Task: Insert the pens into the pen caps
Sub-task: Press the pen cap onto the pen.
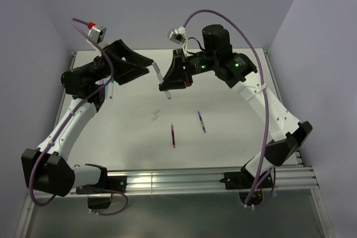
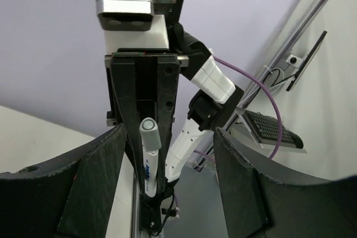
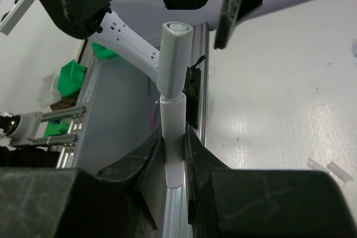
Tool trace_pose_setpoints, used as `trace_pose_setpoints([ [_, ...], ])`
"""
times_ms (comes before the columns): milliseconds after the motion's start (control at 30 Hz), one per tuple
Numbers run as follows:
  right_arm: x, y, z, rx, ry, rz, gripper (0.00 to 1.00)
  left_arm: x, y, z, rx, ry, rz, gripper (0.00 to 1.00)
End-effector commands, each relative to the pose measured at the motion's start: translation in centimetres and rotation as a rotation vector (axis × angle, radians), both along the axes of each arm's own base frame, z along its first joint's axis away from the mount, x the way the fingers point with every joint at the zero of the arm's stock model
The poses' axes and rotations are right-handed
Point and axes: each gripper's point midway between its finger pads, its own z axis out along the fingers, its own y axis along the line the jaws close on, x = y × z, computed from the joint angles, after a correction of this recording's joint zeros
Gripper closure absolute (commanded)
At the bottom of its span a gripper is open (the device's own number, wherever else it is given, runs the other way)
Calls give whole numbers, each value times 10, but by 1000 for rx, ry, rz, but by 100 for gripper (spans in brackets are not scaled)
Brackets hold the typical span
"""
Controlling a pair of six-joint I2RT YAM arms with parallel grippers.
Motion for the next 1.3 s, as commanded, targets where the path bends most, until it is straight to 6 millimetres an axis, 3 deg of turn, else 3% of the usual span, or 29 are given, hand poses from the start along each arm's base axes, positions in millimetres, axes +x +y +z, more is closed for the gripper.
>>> trace_pose_setpoints([
  [0,-9,-4,19,44,-71,2,100,4,-1,1,8,9,30,31],
  [367,4,1,4,-23,-115,-108,100,10,-1,9,-11,11,44,38],
  [733,7,8,1,-47,-124,-140,100,21,-9,1,22,48,65,41],
  [933,6,9,-3,-57,-127,-140,100,22,-9,0,19,55,66,57],
  [1000,6,10,-4,-60,-124,-137,100,22,-9,0,17,55,66,67],
  [1033,5,10,-4,-59,-124,-132,100,22,-9,0,17,55,64,74],
  [1067,4,10,-4,-58,-119,-129,100,21,-9,-1,17,51,62,88],
  [1100,4,11,-4,-58,-119,-129,100,21,-9,-1,17,51,62,93],
  [1167,1,10,-3,-54,-113,-116,100,22,-10,-3,27,54,59,100],
  [1267,-5,11,-3,-46,-90,-77,100,16,-10,-6,43,29,31,100],
])
